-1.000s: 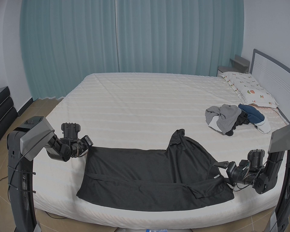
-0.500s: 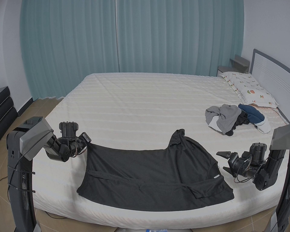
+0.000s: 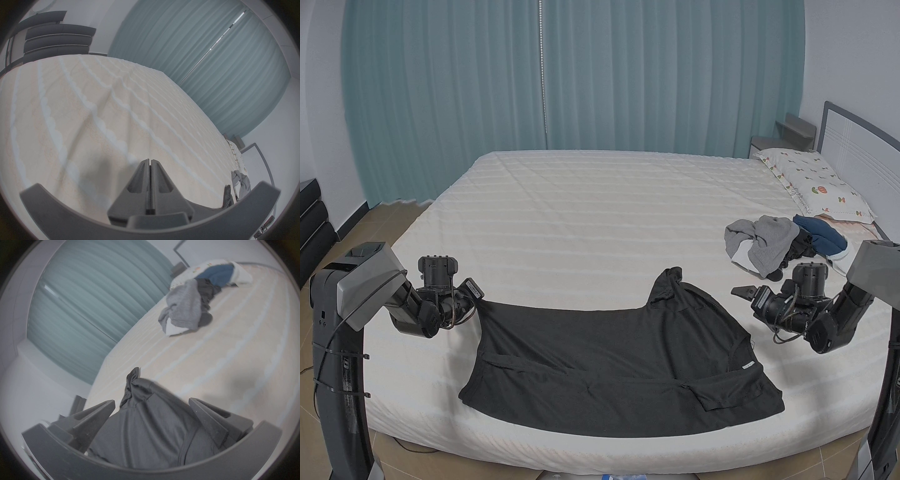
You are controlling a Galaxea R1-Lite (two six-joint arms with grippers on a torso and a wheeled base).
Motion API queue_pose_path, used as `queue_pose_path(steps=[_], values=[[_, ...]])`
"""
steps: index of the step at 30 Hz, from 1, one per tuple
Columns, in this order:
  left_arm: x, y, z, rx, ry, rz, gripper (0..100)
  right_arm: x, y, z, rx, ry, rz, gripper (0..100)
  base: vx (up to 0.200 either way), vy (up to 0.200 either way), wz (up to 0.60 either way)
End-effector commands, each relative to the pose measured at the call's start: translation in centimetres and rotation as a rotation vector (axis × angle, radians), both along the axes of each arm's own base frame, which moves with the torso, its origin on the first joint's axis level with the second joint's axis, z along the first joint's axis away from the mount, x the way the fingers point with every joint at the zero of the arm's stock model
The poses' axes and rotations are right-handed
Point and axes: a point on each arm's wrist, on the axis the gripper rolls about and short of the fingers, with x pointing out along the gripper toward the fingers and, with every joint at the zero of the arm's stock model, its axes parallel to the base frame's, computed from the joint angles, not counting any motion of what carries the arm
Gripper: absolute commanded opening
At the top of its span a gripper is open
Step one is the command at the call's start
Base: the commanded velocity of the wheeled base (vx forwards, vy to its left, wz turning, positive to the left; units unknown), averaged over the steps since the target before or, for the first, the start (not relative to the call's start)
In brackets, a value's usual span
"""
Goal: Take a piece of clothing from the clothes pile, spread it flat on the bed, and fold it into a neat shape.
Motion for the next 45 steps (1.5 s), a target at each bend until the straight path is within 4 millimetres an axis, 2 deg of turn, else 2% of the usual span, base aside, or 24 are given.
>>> queue_pose_path(steps=[1, 5, 12, 17, 28, 32, 34, 38, 40, 41, 45], values=[[-0.5, 0.2, 0.9, 0.007, -0.005, 0.017, 0, 4.5, 3.3, -2.9, -0.237, 0.022, 0.051, 100, 0.000, 0.000, 0.00], [-0.7, 0.2, 0.8, 0.010, 0.006, 0.017, 0, 6.7, 4.6, -4.9, -0.317, 0.001, 0.071, 100, 0.000, 0.000, 0.00], [-0.8, 0.6, 0.9, 0.081, 0.004, 0.066, 0, 7.6, 6.6, -6.5, -0.358, -0.021, 0.119, 100, 0.000, 0.000, 0.00], [-1.0, 0.5, 0.5, 0.099, 0.021, 0.057, 0, 8.8, 7.3, -6.7, -0.395, -0.059, 0.095, 100, 0.000, 0.000, 0.00], [-1.2, 0.4, 0.0, 0.111, 0.037, 0.045, 0, 11.1, 7.1, -6.3, -0.435, -0.082, 0.032, 100, 0.000, 0.000, 0.00], [-1.2, 0.4, 0.0, 0.111, 0.039, 0.045, 0, 11.9, 6.4, -6.5, -0.464, -0.063, -0.025, 100, 0.000, 0.000, 0.00], [-1.2, 0.4, -0.1, 0.111, 0.040, 0.045, 0, 12.4, 5.3, -6.5, -0.475, -0.042, -0.059, 100, 0.000, 0.000, 0.00], [-1.2, 0.5, -0.1, 0.111, 0.040, 0.047, 0, 12.7, 3.6, -6.5, -0.478, -0.030, -0.096, 100, 0.000, 0.000, 0.00], [-1.2, 0.5, -0.1, 0.111, 0.040, 0.047, 0, 12.7, 3.6, -6.5, -0.478, -0.030, -0.096, 100, 0.000, 0.000, 0.00], [-1.1, 0.5, -0.1, 0.111, 0.039, 0.047, 0, 12.8, 2.3, -6.4, -0.470, -0.026, -0.125, 100, 0.000, 0.000, 0.00], [-1.1, 0.5, -0.1, 0.111, 0.039, 0.047, 0, 12.8, 1.7, -6.0, -0.440, -0.030, -0.148, 100, 0.000, 0.000, 0.00]])
